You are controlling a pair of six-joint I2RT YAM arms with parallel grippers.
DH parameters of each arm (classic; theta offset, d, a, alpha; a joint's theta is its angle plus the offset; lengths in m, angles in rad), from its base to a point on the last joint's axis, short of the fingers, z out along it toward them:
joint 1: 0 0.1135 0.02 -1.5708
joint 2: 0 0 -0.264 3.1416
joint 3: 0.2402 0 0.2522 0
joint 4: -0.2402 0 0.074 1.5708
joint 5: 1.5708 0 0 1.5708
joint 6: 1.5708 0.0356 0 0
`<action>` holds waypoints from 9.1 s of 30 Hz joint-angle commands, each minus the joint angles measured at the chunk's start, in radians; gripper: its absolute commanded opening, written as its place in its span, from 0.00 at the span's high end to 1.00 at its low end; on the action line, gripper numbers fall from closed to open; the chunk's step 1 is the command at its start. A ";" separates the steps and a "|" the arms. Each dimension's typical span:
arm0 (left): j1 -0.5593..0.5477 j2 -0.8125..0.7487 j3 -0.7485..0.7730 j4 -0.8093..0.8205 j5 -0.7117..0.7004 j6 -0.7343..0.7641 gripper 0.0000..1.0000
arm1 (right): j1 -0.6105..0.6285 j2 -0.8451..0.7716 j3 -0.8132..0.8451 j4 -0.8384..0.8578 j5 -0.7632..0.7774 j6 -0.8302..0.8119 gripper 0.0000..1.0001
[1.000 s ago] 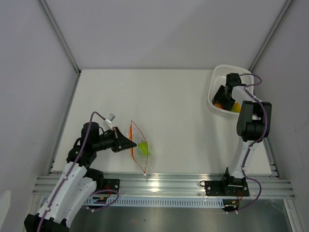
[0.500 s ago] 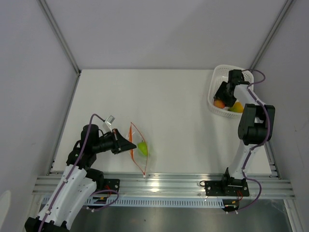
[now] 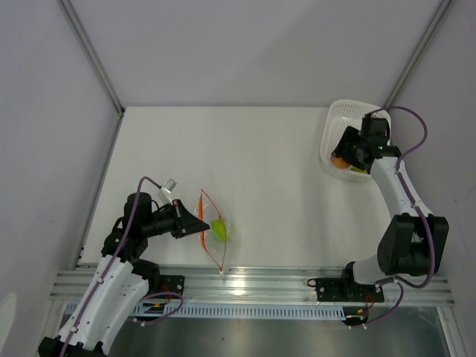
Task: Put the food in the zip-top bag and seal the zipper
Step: Pick up the fake fruit from the bin, then place the fake fruit in the zipper food storage bag, then adjust the zipper food storage bag at the center of the board, then pick up the fake fruit from the bin.
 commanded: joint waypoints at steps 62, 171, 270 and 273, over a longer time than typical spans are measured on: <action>-0.003 0.071 0.015 0.055 0.039 -0.003 0.99 | 1.461 -0.004 0.077 0.132 0.297 -0.133 1.00; -0.003 -0.015 -0.007 0.035 0.078 -0.042 0.99 | 1.452 -0.163 -0.144 0.120 0.315 0.173 0.48; -0.003 -0.081 -0.034 0.029 0.105 -0.065 0.99 | 0.050 0.396 0.510 -0.263 0.430 0.175 0.07; -0.003 -0.071 -0.048 0.052 0.108 -0.069 1.00 | 0.010 0.510 0.618 -0.362 0.499 0.204 0.07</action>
